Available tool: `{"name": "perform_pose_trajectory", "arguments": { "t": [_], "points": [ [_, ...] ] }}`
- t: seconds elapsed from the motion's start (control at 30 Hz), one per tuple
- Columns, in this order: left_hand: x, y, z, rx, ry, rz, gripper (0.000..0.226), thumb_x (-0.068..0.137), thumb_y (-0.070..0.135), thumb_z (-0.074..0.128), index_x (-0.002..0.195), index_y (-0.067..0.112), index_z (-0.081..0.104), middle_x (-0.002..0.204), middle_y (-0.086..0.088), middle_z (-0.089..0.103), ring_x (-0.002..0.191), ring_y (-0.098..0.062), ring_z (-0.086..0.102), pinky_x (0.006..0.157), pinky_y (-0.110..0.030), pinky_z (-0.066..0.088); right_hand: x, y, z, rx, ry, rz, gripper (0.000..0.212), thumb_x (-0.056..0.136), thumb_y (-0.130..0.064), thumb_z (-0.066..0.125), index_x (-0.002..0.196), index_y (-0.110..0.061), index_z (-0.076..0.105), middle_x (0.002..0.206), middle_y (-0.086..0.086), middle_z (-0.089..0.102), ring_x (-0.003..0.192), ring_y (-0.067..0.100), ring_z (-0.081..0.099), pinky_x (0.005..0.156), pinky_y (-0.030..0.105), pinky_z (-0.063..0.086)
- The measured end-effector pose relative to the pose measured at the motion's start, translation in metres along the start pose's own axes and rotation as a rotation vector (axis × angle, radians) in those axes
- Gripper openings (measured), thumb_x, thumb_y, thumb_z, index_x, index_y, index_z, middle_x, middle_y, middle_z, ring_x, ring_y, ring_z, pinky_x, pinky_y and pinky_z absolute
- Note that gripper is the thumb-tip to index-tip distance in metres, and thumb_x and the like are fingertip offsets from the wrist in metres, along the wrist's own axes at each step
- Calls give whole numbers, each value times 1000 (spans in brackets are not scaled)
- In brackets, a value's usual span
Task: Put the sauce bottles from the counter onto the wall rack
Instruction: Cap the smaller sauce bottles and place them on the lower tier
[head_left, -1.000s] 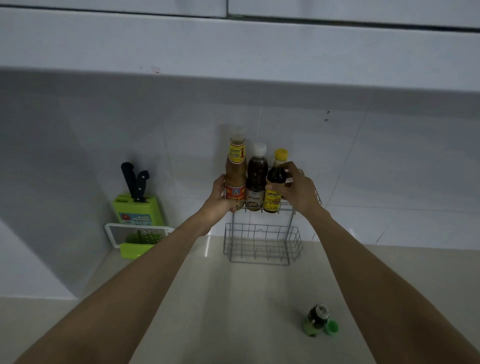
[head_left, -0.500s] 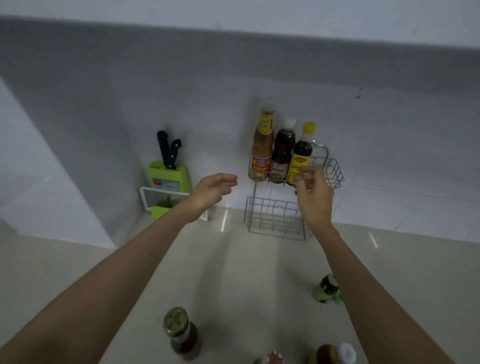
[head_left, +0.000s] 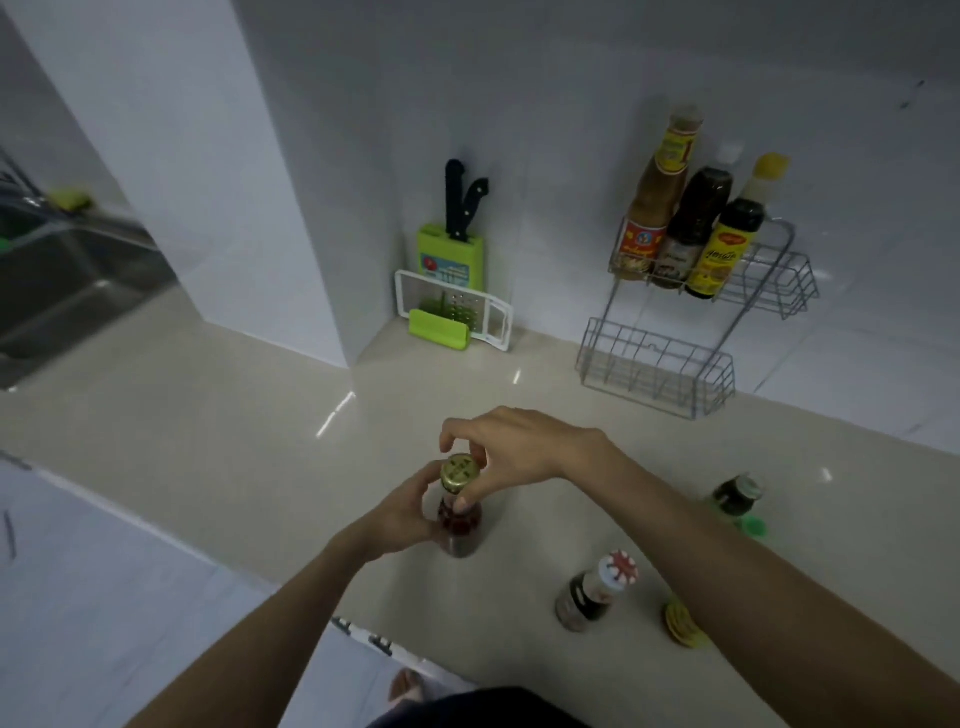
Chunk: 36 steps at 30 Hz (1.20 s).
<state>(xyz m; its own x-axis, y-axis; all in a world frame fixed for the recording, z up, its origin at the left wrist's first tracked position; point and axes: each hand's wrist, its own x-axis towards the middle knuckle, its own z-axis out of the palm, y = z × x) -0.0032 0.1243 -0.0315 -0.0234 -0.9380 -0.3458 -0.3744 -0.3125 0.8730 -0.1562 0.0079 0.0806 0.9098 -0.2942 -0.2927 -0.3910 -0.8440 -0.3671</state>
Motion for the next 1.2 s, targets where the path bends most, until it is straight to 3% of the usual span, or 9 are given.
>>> {"name": "perform_pose_trajectory", "arguments": {
  "t": [0.13,0.23,0.47,0.7,0.77,0.9,0.97,1.13,1.2],
  "points": [
    [3,-5,36,-35,211,-60,35,71,19,80,101,13,62,95,1,70,78,-4,63,76,-24,55,8,-8,21,-185,96,-63,46,77,-61,64,95,-25,40,82,0,58,72,23,52,53,32,33],
    [7,-2,53,-145,434,-56,23,75,21,77,92,11,66,85,-2,71,75,-15,64,76,-41,55,7,-7,26,-176,132,-33,45,78,-58,62,94,-23,38,84,4,61,72,27,54,55,33,35],
    [28,63,41,-160,538,6,18,68,13,70,67,25,57,67,1,66,66,-18,62,65,-32,51,-3,-6,-10,-273,503,285,51,94,-59,35,115,-14,43,85,17,65,81,36,60,65,36,33],
    [33,132,0,-167,-214,233,12,59,1,60,70,4,63,75,-14,64,74,-20,59,69,-26,48,-49,16,-80,-333,468,2,23,99,-49,26,91,-28,26,56,-2,46,46,17,40,53,33,28],
    [37,143,4,-173,-261,246,11,59,-1,60,69,3,63,74,-14,66,74,-21,61,71,-27,50,-60,24,-90,-417,442,-17,22,99,-50,19,91,-30,21,55,-2,45,44,15,35,53,33,28],
    [53,158,40,-114,370,90,12,54,20,70,61,18,61,66,-3,68,64,-22,64,67,-37,55,-57,29,-88,-521,548,300,35,100,-49,19,100,-18,34,67,6,51,57,29,42,56,37,31],
    [62,162,47,-103,481,86,11,58,21,71,64,21,62,67,-1,69,65,-20,66,67,-35,55,-52,31,-89,-461,555,428,53,97,-58,15,106,-14,43,78,11,57,69,31,50,61,38,33],
    [74,167,16,-115,-166,298,11,56,4,65,66,8,62,70,-8,65,72,-22,60,73,-34,48,-75,49,-109,-623,490,29,44,94,-60,11,91,-22,32,68,7,62,51,27,42,51,34,34],
    [78,169,14,-98,-216,308,12,54,4,64,65,7,61,69,-10,64,71,-24,59,72,-32,47,-77,55,-108,-695,517,26,45,93,-53,9,89,-18,37,67,9,65,47,28,38,49,32,32]
  ]
}}
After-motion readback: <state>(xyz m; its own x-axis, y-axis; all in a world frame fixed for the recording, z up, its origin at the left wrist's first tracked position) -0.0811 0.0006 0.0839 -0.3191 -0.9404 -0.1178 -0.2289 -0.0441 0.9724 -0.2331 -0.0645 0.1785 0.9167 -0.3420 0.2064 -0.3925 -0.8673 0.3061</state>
